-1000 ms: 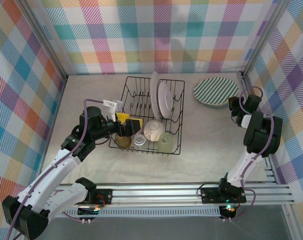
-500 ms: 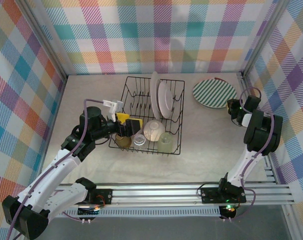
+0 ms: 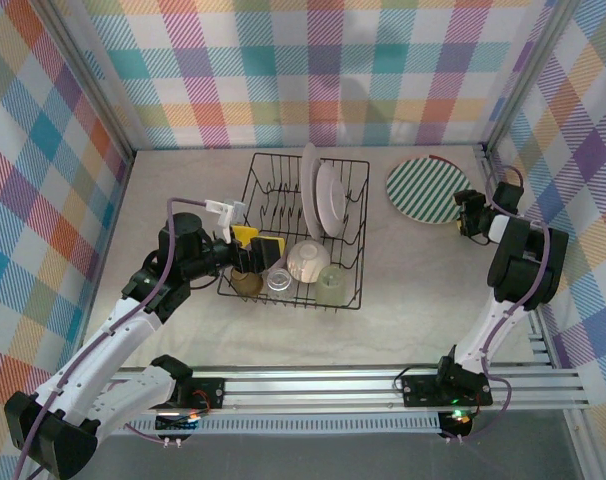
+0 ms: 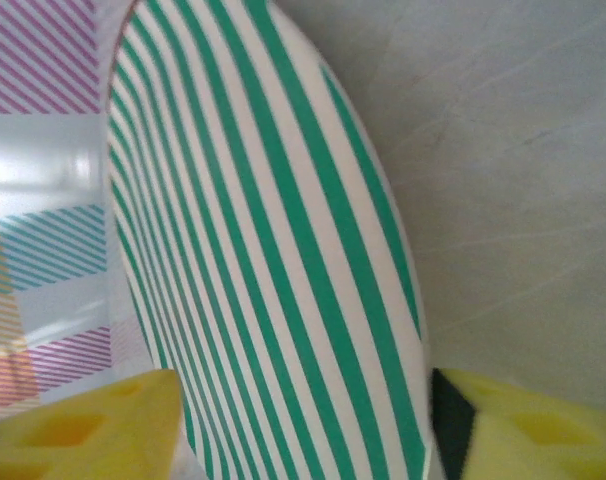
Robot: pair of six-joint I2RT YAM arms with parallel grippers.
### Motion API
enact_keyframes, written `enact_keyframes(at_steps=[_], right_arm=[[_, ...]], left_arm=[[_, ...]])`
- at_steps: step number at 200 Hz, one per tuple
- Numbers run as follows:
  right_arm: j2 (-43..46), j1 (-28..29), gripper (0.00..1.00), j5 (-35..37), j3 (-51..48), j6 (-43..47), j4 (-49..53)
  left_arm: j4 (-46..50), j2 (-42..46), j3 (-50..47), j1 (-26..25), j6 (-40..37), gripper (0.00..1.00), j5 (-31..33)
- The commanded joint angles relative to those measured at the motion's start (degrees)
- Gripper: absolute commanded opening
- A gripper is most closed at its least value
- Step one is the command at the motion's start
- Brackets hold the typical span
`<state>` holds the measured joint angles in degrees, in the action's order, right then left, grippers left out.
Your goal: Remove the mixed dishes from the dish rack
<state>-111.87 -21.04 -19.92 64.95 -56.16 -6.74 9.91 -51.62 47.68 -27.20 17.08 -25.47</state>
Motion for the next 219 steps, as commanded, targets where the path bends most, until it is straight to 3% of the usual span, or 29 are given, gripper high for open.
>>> enact_keyframes(at_steps=[1, 62, 219], right_arm=[[-1.04, -0.10, 0.77, 0.69, 3.22, 1.85, 6.58], [-3.73, 0.71, 0.92, 1.90, 8.98, 3.08, 14.73], [-9.28, 3.41, 0.93, 0.93, 18.27, 2.02, 16.52]], left_arm=[[-1.29, 0.37, -0.23, 0.75, -0.76, 1.00, -0.45], [-1.21, 0.29, -0.26, 0.93, -0.82, 1.00, -0.34], [-0.24, 0.64, -0.23, 1.10, -1.52, 1.00, 1.00]])
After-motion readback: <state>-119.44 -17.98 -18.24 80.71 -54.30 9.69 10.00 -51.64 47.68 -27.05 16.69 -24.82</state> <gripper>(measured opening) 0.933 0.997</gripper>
